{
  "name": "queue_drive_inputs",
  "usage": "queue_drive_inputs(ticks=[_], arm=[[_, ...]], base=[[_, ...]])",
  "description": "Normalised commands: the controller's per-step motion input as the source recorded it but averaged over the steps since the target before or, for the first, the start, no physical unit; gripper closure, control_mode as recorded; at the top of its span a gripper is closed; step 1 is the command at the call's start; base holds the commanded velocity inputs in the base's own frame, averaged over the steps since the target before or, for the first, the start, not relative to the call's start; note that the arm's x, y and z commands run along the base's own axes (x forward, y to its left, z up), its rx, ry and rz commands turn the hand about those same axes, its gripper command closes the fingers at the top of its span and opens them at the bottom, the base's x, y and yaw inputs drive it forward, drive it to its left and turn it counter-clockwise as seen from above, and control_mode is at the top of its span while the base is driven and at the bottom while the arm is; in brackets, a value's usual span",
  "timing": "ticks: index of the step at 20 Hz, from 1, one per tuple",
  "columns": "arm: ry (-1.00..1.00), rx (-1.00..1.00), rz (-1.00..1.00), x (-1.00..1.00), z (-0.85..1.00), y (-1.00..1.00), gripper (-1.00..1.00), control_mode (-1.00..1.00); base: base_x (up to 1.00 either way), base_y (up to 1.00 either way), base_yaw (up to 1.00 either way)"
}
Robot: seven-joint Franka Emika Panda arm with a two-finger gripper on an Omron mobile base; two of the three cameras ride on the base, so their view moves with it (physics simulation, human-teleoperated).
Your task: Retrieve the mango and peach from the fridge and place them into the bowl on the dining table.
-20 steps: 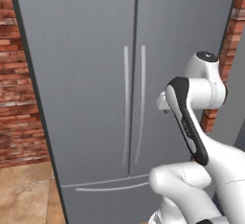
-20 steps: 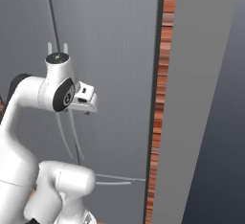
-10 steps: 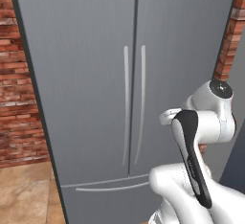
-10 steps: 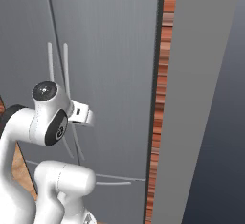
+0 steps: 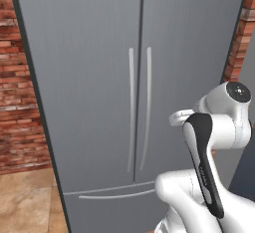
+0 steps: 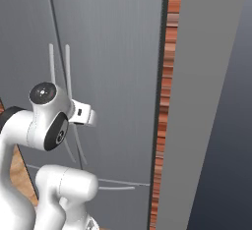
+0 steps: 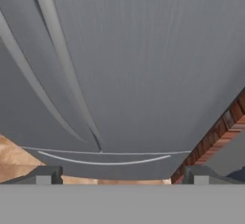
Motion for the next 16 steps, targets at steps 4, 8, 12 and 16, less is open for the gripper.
queue_drive_inputs(ticks=[4,8,12,16], arm=[[0.0,0.0,0.0,0.0,0.0,0.0,-1.0,1.0],[0.0,0.0,0.0,0.0,0.0,0.0,-1.0,1.0],[0.0,0.0,0.0,0.0,0.0,0.0,-1.0,1.0],[0.0,0.0,0.0,0.0,0.0,0.0,-1.0,1.0]], base=[[-0.1,0.0,0.0],[-0.4,0.0,0.0],[-0.61,0.13,0.0],[-0.63,0.18,0.0]])
